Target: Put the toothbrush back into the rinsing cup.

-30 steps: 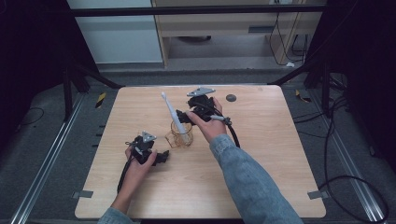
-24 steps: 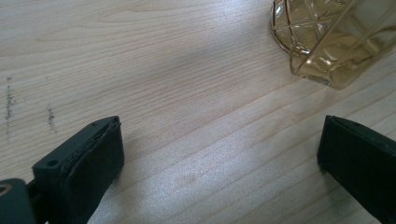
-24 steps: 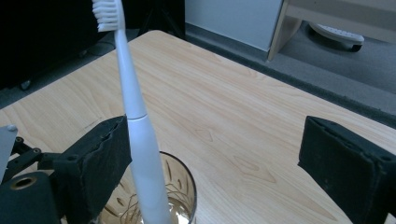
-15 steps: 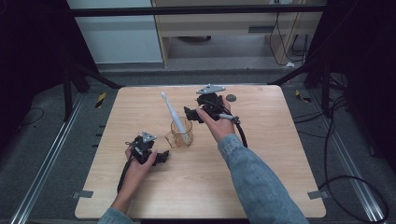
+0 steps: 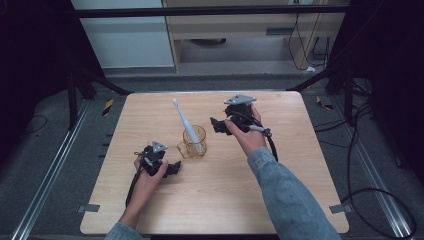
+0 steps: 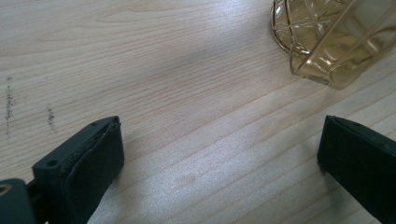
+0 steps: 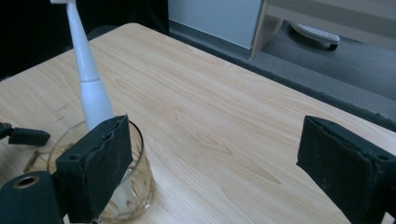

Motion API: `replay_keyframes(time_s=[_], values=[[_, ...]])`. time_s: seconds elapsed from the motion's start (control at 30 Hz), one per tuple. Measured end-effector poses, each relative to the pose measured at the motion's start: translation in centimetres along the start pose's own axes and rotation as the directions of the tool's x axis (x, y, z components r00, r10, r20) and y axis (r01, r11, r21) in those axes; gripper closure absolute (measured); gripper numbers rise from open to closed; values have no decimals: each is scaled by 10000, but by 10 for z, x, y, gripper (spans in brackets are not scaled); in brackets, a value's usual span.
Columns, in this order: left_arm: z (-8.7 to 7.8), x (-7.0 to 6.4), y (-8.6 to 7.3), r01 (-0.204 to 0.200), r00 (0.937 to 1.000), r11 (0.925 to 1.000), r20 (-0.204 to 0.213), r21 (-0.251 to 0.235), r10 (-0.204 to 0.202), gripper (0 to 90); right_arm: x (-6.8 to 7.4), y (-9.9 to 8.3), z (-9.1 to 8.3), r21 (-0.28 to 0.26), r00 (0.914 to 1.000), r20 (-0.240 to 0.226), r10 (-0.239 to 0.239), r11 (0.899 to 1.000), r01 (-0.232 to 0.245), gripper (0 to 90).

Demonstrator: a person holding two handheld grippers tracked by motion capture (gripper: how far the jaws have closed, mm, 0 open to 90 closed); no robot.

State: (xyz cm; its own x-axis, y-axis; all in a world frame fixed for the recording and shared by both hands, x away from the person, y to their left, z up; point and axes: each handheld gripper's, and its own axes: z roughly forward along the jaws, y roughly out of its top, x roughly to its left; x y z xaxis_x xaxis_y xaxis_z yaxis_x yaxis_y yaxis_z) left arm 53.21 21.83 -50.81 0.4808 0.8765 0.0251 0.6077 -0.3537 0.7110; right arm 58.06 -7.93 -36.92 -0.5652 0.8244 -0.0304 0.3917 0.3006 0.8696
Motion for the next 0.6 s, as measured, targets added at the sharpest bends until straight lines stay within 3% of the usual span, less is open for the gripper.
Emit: replay_keyframes(time_s=[0.2,0.6], values=[[0,0,0,7,10000,10000,0,-6,-7,0,-18,-13,-14,-25,9991,420,-37,10000,38,104],[0,0,0,-6,10000,10000,-8,-4,6,0,-37,-37,-25,352,9980,601,206,9991,-227,118]])
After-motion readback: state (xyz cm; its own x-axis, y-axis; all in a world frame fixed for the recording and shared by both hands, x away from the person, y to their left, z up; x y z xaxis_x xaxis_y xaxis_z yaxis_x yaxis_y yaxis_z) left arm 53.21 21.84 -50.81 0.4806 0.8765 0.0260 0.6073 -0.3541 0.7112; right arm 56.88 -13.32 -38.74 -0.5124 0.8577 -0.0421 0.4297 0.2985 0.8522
